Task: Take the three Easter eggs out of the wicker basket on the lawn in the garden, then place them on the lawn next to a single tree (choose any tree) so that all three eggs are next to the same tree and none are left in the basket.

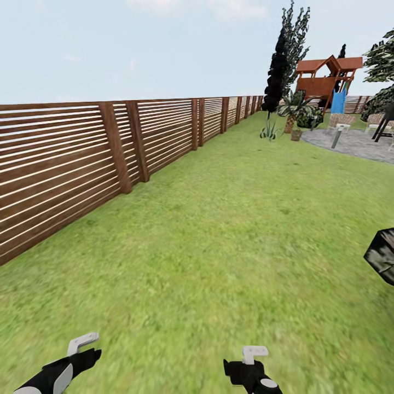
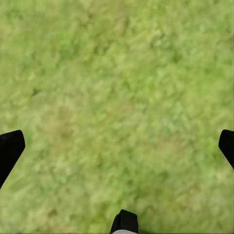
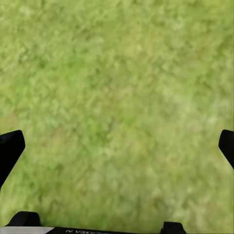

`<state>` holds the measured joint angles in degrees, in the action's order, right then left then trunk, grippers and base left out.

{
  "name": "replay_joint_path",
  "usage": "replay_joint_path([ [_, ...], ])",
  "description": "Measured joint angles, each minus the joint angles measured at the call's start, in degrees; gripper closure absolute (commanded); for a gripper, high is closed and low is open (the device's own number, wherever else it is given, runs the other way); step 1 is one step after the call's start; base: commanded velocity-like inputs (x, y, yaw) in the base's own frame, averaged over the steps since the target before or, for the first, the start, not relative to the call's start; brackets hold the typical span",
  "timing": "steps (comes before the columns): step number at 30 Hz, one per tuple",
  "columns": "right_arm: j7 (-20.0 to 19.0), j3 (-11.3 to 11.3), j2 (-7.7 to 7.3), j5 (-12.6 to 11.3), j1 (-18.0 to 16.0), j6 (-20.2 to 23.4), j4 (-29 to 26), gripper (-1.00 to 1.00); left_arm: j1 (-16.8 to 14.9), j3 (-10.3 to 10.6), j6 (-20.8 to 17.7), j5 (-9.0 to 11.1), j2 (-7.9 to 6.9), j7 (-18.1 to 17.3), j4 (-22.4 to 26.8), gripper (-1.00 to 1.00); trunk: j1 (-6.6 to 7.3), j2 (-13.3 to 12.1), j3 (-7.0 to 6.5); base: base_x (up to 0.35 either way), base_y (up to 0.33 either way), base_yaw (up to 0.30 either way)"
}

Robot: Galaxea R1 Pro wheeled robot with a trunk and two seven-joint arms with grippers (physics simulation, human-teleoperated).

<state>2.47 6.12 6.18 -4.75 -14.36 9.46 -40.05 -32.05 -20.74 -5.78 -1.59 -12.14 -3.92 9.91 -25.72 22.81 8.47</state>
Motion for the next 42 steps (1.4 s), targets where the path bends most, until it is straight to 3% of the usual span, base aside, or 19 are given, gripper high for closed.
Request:
replay_joint_path([
  [7,0.0,-0.1,0.0,-0.1,0.0,0.0,0.0,-1.0,0.0,0.0,0.0,0.0,0.0,0.0,0.0,-1.0,0.0,0.0,0.0,0.28,0.002,-0.064],
  [24,0.0,0.0,0.0,-0.1,0.0,0.0,0.0,-1.0,0.0,0.0,0.0,0.0,0.03,0.0,0.0,-1.0,0.0,0.0,0.0,0.28,0.049,-0.253],
  [42,0.0,0.0,-0.02,-0.1,0.0,-0.1,0.0,-1.0,0.0,0.0,0.0,0.0,0.06,0.0,0.0,-1.0,0.0,0.0,0.0,0.281,0.159,-0.052],
])
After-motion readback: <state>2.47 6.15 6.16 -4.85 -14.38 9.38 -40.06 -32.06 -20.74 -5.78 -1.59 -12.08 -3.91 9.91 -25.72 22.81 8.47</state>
